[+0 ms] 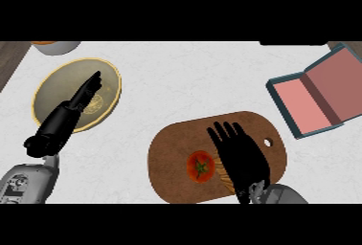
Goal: Pick the croissant from the cutting board and place it in the cardboard box
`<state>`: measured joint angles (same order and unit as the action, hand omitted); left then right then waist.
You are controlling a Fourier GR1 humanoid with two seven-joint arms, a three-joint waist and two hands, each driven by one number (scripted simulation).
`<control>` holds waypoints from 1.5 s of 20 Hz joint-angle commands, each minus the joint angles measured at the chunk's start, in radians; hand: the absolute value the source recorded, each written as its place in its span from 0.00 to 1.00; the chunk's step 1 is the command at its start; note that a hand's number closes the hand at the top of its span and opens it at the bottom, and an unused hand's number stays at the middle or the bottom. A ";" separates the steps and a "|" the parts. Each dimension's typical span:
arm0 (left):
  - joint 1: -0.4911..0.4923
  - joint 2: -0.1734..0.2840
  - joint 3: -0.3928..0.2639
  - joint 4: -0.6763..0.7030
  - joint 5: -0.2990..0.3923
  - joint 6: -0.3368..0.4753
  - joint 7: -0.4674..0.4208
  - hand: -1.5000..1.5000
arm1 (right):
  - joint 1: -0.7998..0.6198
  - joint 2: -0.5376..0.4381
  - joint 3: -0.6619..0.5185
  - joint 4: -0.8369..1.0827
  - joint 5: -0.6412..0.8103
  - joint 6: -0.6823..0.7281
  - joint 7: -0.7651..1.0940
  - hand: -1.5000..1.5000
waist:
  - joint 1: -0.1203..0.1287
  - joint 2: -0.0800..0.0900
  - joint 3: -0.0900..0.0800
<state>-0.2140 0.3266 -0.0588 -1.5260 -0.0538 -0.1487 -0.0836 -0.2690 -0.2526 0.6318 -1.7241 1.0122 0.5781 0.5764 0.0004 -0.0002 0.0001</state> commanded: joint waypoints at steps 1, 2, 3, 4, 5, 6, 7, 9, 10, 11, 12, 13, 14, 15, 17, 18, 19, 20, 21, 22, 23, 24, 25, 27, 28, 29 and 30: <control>-0.033 -0.010 0.038 0.045 -0.007 -0.035 -0.005 0.50 | 0.025 -0.001 -0.028 -0.014 0.050 0.032 -0.008 0.00 | -0.002 0.000 0.000; 0.006 -0.046 -0.003 0.036 -0.046 -0.012 -0.038 0.50 | 0.002 0.046 -0.020 0.065 0.074 -0.013 -0.021 0.00 | 0.000 0.000 0.000; 0.000 -0.028 0.020 -0.082 -0.005 -0.023 0.080 0.50 | 0.026 -0.004 -0.046 0.082 0.054 -0.051 -0.095 0.00 | 0.002 0.000 0.000; 0.015 -0.054 0.007 -0.050 -0.053 -0.001 0.029 0.50 | 0.052 0.024 -0.033 0.056 0.083 -0.052 -0.074 0.00 | 0.000 0.000 0.000; 0.003 -0.043 0.028 -0.059 -0.023 -0.032 0.055 0.50 | 0.051 0.045 -0.028 0.010 0.063 0.036 -0.048 0.00 | 0.000 -0.001 0.000; 0.072 -0.022 0.037 -0.063 -0.028 -0.042 -0.016 0.50 | 0.013 0.037 -0.069 0.141 0.076 -0.074 -0.115 0.00 | 0.004 0.000 0.000; 0.096 -0.056 0.009 -0.027 -0.064 -0.015 -0.052 0.50 | 0.051 0.026 -0.059 0.118 0.071 -0.075 -0.127 0.00 | 0.002 0.000 0.000; 0.066 -0.028 0.049 0.012 -0.058 -0.036 -0.093 0.50 | 0.018 -0.037 -0.085 0.158 0.065 -0.073 -0.233 1.00 | 0.002 0.001 0.000; 0.018 -0.059 0.018 -0.043 -0.063 -0.015 0.022 0.50 | 0.006 -0.017 -0.035 0.180 0.102 -0.128 -0.258 1.00 | 0.003 0.001 0.000; -0.002 -0.026 0.059 0.023 -0.025 -0.064 -0.014 0.50 | 0.045 -0.024 -0.004 0.066 0.091 -0.065 -0.241 1.00 | -0.003 0.000 0.000; 0.045 -0.047 0.029 -0.073 -0.051 -0.035 0.023 0.50 | -0.004 0.001 -0.016 0.217 0.120 -0.181 -0.302 1.00 | 0.007 0.000 0.000; 0.038 -0.046 0.054 0.006 -0.042 -0.045 -0.045 0.50 | 0.040 -0.028 0.009 0.179 0.158 -0.227 -0.313 1.00 | 0.001 0.001 0.000; 0.008 -0.013 0.074 -0.042 -0.022 -0.076 0.016 0.50 | 0.041 0.010 0.027 0.138 0.179 -0.219 -0.273 1.00 | 0.001 0.000 0.000; 0.031 -0.035 0.063 0.000 -0.045 -0.057 -0.027 0.50 | 0.010 0.012 0.002 0.219 0.179 -0.287 -0.334 1.00 | 0.003 0.001 0.000; -0.013 -0.029 0.078 -0.011 -0.029 -0.082 0.016 0.50 | 0.002 0.006 -0.015 0.238 0.212 -0.315 -0.360 1.00 | 0.001 0.001 0.000; 0.004 -0.030 0.084 -0.066 -0.020 -0.083 0.052 0.50 | -0.027 0.020 -0.040 0.260 0.214 -0.312 -0.372 1.00 | 0.004 0.000 0.000; -0.024 -0.069 0.051 -0.007 -0.058 -0.050 0.033 0.50 | 0.063 0.032 0.044 0.129 0.256 -0.291 -0.302 1.00 | -0.004 -0.001 0.000; 0.008 -0.036 0.088 -0.013 -0.034 -0.090 -0.002 0.50 | 0.065 -0.006 0.004 0.168 0.250 -0.337 -0.375 1.00 | -0.001 0.000 0.000; -0.018 -0.047 0.067 -0.047 -0.055 -0.072 0.051 0.50 | 0.060 -0.009 0.006 0.215 0.266 -0.401 -0.404 1.00 | 0.000 0.000 0.000; -0.023 -0.086 0.033 -0.010 -0.095 -0.034 0.017 0.50 | -0.066 0.070 -0.105 0.308 0.209 -0.355 -0.379 1.00 | 0.003 0.002 0.000; -0.021 -0.045 0.069 -0.001 -0.050 -0.075 0.007 0.50 | -0.122 0.161 -0.149 0.401 0.192 -0.378 -0.300 1.00 | 0.018 0.007 0.000; -0.022 -0.041 0.063 -0.036 -0.043 -0.083 0.025 0.50 | -0.195 0.173 -0.244 0.429 0.151 -0.326 -0.261 1.00 | 0.034 0.010 0.001; -0.030 -0.079 0.039 -0.011 -0.049 -0.068 0.016 0.50 | -0.213 0.240 -0.280 0.455 0.137 -0.344 -0.191 1.00 | 0.040 0.019 0.001; -0.040 -0.078 0.029 -0.025 -0.057 -0.069 0.009 0.50 | -0.285 0.246 -0.416 0.519 0.096 -0.371 -0.130 1.00 | 0.064 0.032 0.002; -0.041 -0.071 0.032 -0.009 -0.062 -0.073 -0.001 0.50 | -0.355 0.248 -0.450 0.548 0.104 -0.397 -0.100 1.00 | 0.064 0.029 0.001; -0.071 -0.075 0.029 -0.002 -0.070 -0.066 0.012 0.50 | -0.419 0.231 -0.488 0.601 0.101 -0.430 -0.130 1.00 | 0.063 0.031 0.002; -0.057 -0.053 0.050 0.003 -0.056 -0.083 0.001 0.50 | -0.459 0.215 -0.503 0.669 0.115 -0.477 -0.151 1.00 | 0.058 0.023 0.001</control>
<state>-0.2568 0.2631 -0.0160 -1.5362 -0.1119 -0.2201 -0.0741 -0.5674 -0.0571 0.2619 -1.2158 1.1394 0.1857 0.3952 0.0475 0.0199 0.0000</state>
